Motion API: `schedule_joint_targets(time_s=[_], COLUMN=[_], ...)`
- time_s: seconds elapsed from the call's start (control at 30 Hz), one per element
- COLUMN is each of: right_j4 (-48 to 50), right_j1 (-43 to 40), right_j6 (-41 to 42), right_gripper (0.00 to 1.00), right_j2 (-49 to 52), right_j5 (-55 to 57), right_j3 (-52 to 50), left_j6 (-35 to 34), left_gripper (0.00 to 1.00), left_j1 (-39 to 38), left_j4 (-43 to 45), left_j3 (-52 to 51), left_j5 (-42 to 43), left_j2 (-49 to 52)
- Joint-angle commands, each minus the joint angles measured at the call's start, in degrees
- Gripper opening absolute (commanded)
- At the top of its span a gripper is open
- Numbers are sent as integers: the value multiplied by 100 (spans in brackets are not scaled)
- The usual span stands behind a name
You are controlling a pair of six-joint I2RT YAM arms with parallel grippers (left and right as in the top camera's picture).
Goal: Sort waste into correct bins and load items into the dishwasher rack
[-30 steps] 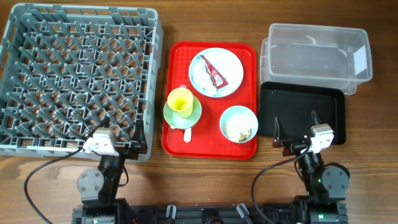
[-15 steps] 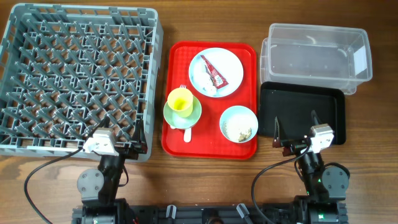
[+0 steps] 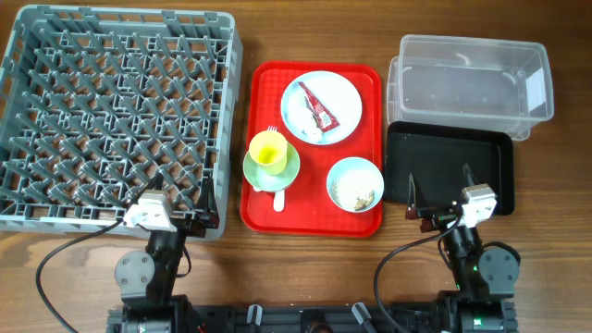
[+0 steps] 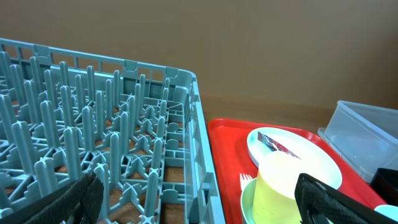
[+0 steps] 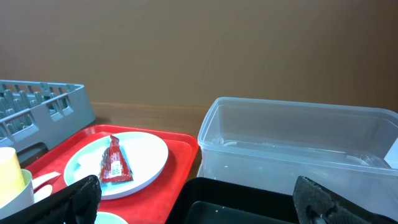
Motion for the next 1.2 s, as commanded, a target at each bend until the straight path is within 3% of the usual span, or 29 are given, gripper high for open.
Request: schedule_joint_targets(time_s=[0.0, 0.37, 0.57, 0.73, 0.93, 1.17], right_j4=[39, 39, 37, -116, -267, -1436], right_j1=[24, 24, 24, 24, 24, 24], right_j6=[55, 74, 750, 804, 815, 791], right_gripper=[100, 100, 100, 100, 100, 100], right_j2=[2, 2, 4, 168, 1051, 2822], right_j5=[35, 28, -15, -13, -297, -562], right_j3=[-7, -7, 79, 490, 1388, 3034], left_j6=[131, 114, 109, 111, 114, 111], left_gripper=[100, 100, 100, 100, 100, 100], left_j1=[-26, -26, -26, -26, -26, -26], left_j4=[-4, -4, -46, -778, -1670, -3047], left_j3=[-39, -39, 39, 719, 2050, 3862], left_j5=[-11, -13, -81, -474, -704, -699], left_j2=[-42, -42, -37, 201, 1449, 3508])
